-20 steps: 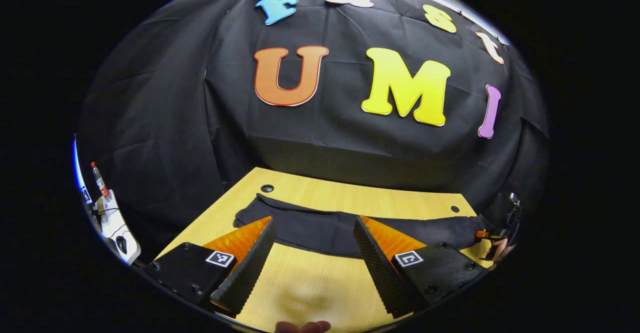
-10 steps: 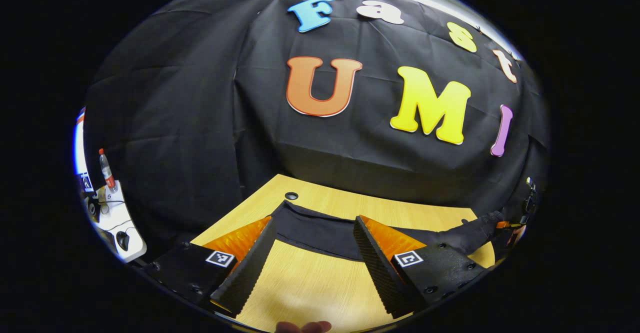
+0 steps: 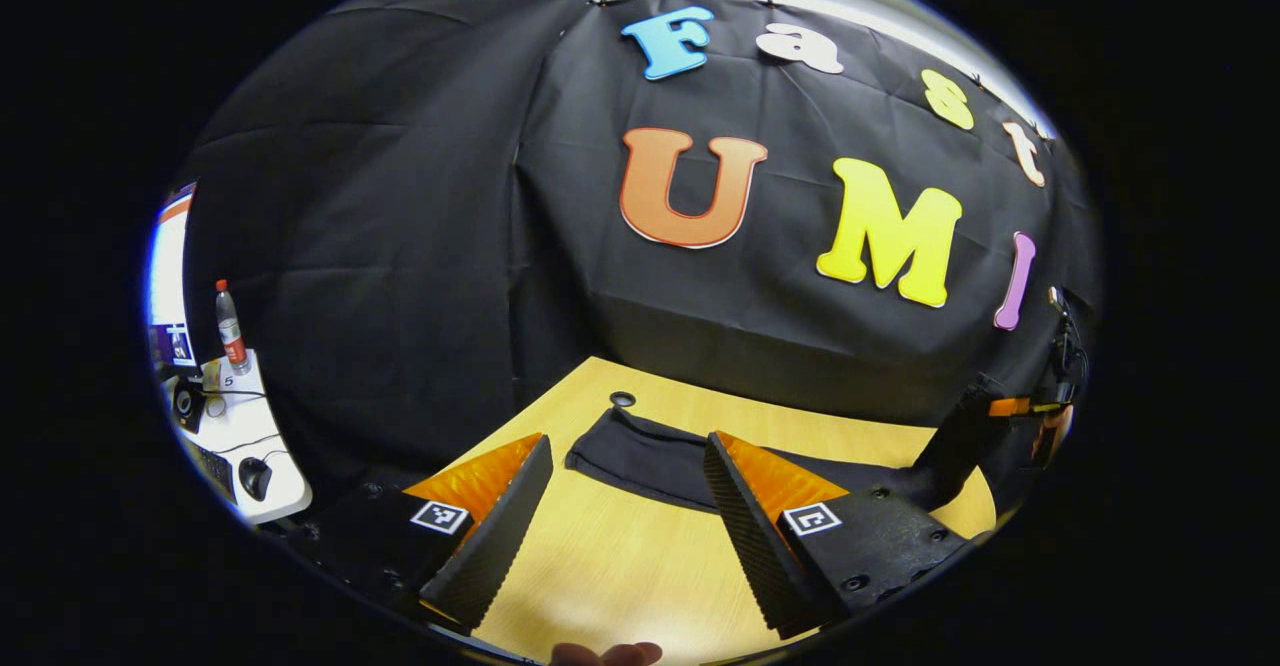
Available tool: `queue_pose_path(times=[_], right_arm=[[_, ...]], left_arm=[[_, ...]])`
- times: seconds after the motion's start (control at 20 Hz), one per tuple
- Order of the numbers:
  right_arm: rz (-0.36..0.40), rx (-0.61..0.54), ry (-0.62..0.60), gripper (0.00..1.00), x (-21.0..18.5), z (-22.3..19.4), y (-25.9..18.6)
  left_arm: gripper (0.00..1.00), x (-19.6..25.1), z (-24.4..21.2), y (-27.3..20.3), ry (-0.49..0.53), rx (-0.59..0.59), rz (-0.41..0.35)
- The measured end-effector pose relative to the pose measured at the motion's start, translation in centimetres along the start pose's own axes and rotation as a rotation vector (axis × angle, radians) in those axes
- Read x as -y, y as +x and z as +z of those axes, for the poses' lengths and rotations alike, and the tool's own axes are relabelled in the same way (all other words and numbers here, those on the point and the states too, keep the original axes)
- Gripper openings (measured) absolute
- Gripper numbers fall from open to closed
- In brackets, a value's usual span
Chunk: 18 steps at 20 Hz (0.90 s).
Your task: Grasp the waist and the cuffs of the jeans and fold them to make the two legs overlap; first hold the waist and fold one-third of the jeans toward the cuffs, then hold the cuffs and fold the remaining one-third in the same direction to finish folding.
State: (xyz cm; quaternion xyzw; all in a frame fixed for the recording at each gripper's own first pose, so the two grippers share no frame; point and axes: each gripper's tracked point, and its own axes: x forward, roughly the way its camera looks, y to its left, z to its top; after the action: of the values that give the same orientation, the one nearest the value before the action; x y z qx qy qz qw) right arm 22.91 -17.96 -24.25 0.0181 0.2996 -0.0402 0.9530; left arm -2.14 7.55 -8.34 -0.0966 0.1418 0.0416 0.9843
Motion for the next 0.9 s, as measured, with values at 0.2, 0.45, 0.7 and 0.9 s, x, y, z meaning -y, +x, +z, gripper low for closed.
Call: queue_pose_path(times=[0.2, 0.45, 0.7, 0.9], right_arm=[[0.086, -0.008, -0.057, 0.01, -9.6, -0.2, 1.5], [0.169, -0.075, -0.127, 0.01, -19.8, -4.7, 4.8], [0.168, -0.162, -0.247, 0.01, -25.7, -11.9, 9.4], [0.136, -0.219, -0.336, 0.01, -27.8, -17.0, 12.6]], left_arm=[[0.98, -2.1, 1.0, -1.1, 0.023, 0.046, 0.001], [0.98, -4.2, 1.2, -1.8, 0.021, 0.069, 0.004], [0.98, -7.0, 0.8, -1.8, -0.031, 0.065, 0.031], [0.98, -8.4, 0.3, -1.3, -0.026, 0.058, 0.041]])
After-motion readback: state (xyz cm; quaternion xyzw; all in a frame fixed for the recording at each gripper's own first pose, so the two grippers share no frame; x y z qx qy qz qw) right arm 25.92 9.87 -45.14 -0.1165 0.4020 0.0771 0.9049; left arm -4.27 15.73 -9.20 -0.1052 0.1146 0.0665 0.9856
